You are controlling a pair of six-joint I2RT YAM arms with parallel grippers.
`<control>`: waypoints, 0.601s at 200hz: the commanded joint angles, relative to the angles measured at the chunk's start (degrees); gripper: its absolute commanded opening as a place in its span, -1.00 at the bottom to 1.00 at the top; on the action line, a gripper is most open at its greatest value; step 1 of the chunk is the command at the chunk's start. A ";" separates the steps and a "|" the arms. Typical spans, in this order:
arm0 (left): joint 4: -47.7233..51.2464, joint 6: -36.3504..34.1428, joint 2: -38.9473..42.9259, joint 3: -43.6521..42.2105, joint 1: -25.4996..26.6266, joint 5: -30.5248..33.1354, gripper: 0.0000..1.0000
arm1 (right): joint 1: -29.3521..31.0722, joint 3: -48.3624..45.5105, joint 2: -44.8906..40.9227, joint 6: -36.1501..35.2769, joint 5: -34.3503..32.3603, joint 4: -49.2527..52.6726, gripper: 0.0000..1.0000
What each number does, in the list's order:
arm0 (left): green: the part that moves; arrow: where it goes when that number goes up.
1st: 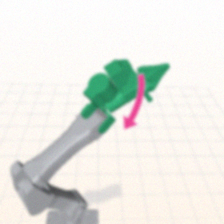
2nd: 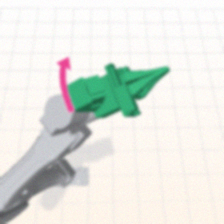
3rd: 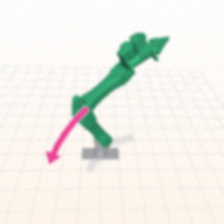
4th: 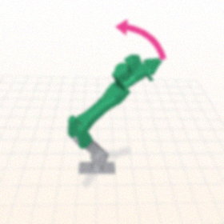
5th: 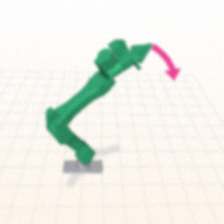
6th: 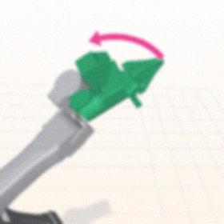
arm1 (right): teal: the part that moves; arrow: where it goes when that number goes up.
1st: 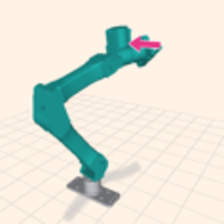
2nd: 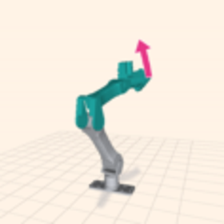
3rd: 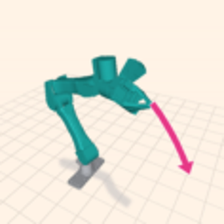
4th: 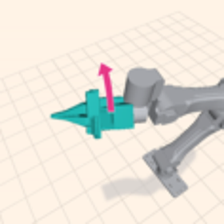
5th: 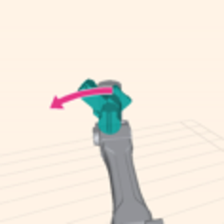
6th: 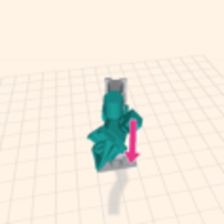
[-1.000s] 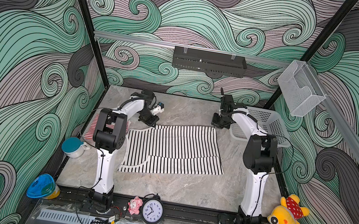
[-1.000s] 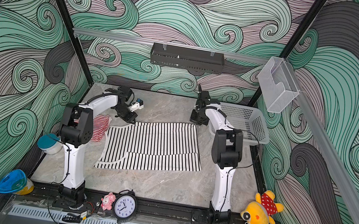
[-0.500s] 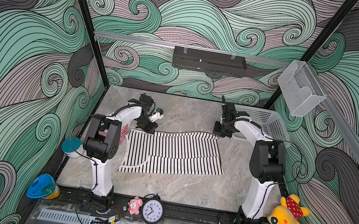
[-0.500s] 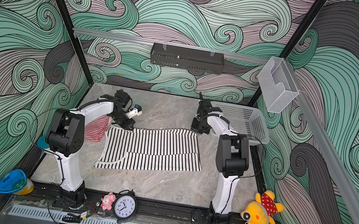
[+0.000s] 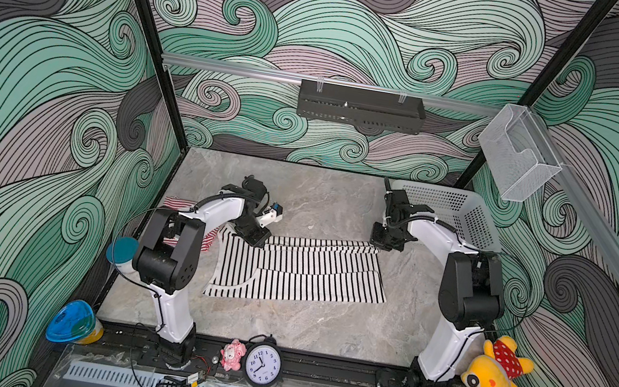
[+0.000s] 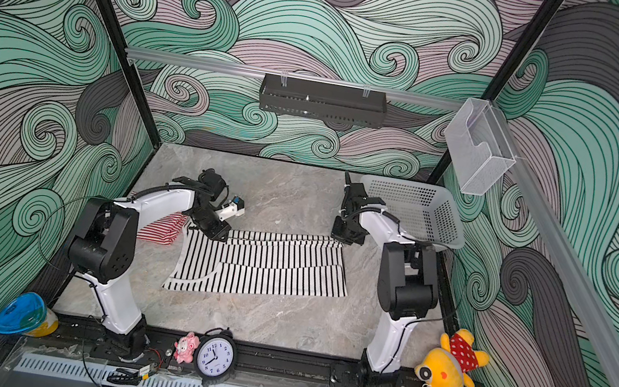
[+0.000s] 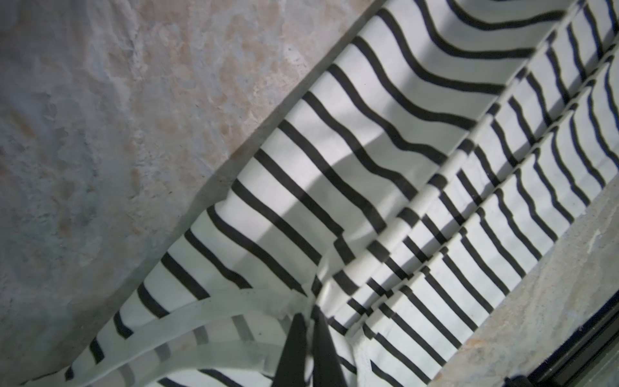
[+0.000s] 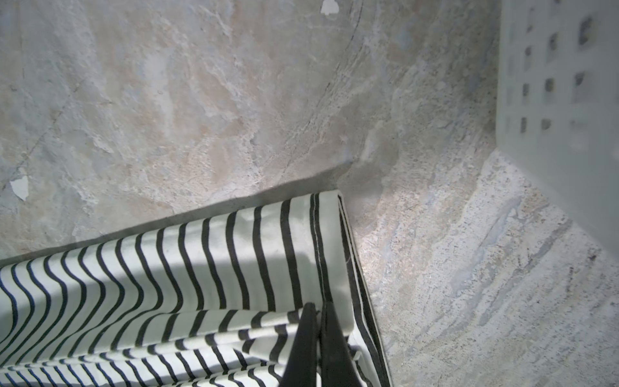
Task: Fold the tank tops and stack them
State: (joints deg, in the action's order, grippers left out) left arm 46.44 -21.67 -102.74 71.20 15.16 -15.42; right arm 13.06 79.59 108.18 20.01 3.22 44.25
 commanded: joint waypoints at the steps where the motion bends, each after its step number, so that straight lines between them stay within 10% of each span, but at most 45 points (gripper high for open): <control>1: 0.76 -1.09 2.68 -1.23 0.39 1.27 -0.90 | 0.13 -1.45 -2.51 -0.59 -1.59 0.01 -1.00; 120: 0.94 -1.53 3.51 -5.80 4.38 2.95 -0.85 | 1.27 -5.65 -2.67 0.01 -1.41 -2.06 -0.98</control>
State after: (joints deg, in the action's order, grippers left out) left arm 46.33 -22.39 -99.79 66.00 17.91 -14.09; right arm 13.96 74.56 105.03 20.03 3.36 42.46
